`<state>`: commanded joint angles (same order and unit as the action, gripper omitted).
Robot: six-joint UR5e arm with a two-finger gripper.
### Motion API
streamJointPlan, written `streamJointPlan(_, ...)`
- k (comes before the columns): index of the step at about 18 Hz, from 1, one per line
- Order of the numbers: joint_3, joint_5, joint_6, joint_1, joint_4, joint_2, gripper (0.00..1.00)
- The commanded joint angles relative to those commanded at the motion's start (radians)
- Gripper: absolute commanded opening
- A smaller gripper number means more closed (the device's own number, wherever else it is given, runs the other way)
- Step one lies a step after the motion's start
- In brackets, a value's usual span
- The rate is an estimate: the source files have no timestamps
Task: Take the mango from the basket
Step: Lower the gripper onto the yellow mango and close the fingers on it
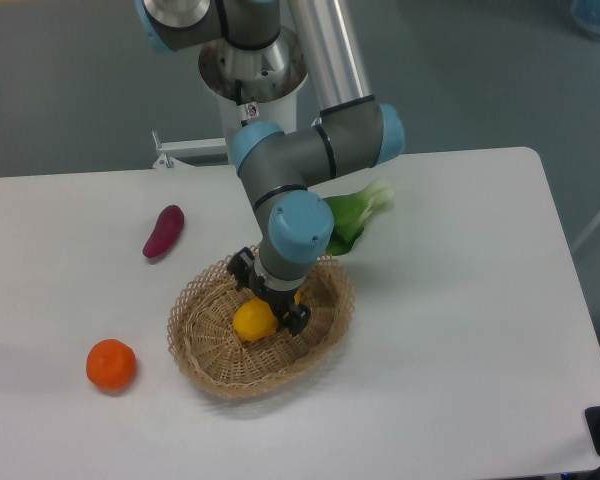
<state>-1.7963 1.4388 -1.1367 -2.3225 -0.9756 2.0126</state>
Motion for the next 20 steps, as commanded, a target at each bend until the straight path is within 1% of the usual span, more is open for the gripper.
streamJointPlan(1, -0.002, 0.0, 0.0, 0.0, 0.0, 0.0, 0.92)
streamJointPlan(2, -0.002, 0.0, 0.002, 0.0, 0.0, 0.0, 0.83)
streamJointPlan(6, 0.005, 0.002, 0.002, -0.002, -0.009, -0.005, 0.39)
streamJointPlan(7, 0.006, 0.002, 0.002, -0.002, -0.009, -0.006, 0.36)
streamJointPlan(13, 0.026, -0.001, 0.0, -0.006, -0.023, -0.028, 0.36)
streamJointPlan(17, 0.031, -0.006, -0.006, -0.028, -0.024, -0.044, 0.36)
streamJointPlan(18, 0.041, -0.009, -0.006, -0.037, -0.034, -0.046, 0.36)
streamJointPlan(20, 0.072, -0.021, -0.014, -0.058, -0.073, -0.051, 0.36)
